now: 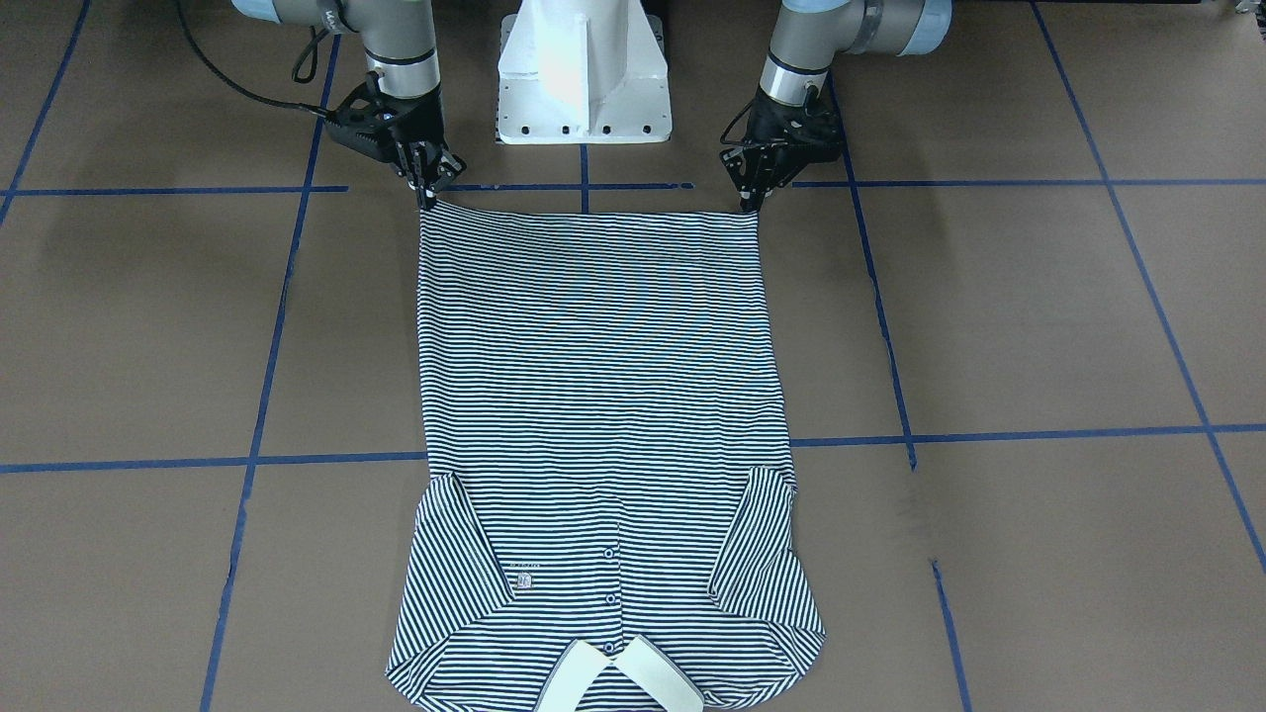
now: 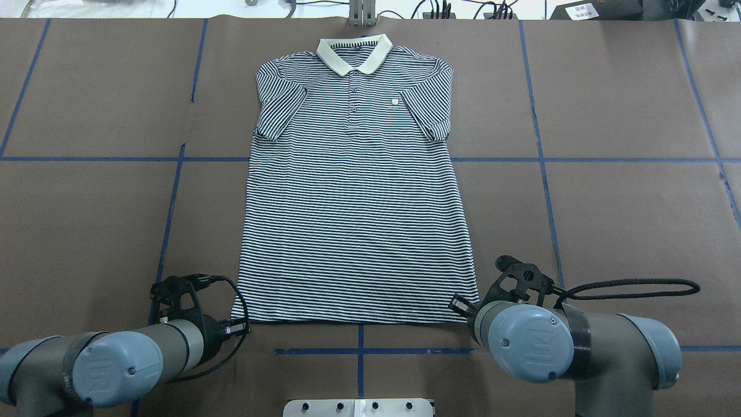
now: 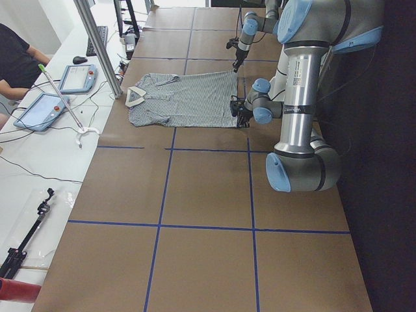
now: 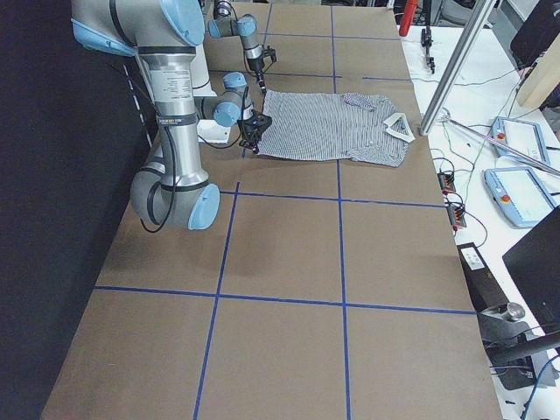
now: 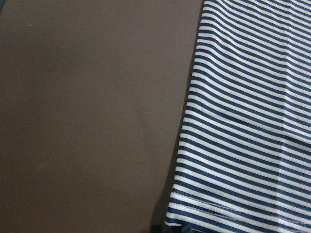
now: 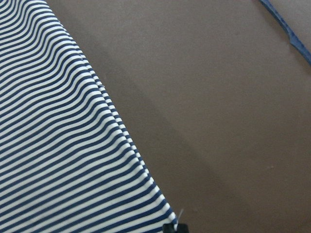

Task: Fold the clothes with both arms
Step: 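Grasp the hem corners nearest the robot with both grippers, then lift the hem with both grippers and fold it toward the collar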

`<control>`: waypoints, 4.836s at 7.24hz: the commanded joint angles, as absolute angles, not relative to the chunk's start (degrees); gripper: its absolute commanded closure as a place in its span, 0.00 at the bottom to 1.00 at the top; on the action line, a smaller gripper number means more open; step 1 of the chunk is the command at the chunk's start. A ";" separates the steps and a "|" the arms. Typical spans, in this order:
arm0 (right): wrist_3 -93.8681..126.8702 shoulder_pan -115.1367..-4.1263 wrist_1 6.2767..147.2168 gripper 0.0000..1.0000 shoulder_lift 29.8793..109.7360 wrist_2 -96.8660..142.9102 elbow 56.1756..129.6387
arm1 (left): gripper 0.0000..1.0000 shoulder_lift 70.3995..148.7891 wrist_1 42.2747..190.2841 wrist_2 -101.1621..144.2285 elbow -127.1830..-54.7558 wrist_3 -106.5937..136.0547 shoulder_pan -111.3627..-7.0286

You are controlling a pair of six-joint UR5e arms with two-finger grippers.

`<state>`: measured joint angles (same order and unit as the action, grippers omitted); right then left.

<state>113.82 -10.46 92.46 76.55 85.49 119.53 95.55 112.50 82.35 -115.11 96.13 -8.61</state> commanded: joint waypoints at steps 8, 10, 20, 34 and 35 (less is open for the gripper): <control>113.82 -10.55 92.46 1.00 77.08 85.52 120.50 | 0.66 95.10 111.97 82.09 -117.17 96.24 -9.49; 113.82 -10.55 92.46 1.00 76.99 85.52 120.50 | 0.56 95.36 112.06 82.00 -116.46 96.06 -9.67; 113.73 -10.46 92.46 1.00 76.91 85.61 120.41 | 0.67 95.62 111.97 82.09 -115.31 95.89 -10.11; 114.60 -5.91 92.55 1.00 87.78 85.69 134.00 | 1.00 97.82 94.27 82.44 -134.09 110.86 -2.58; 116.09 -3.54 92.55 1.00 91.20 85.69 137.77 | 1.00 97.82 89.43 82.35 -137.08 113.70 0.50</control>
<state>114.75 -6.29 92.51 87.72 85.72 133.57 97.83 95.35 82.43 -133.24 109.00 -3.33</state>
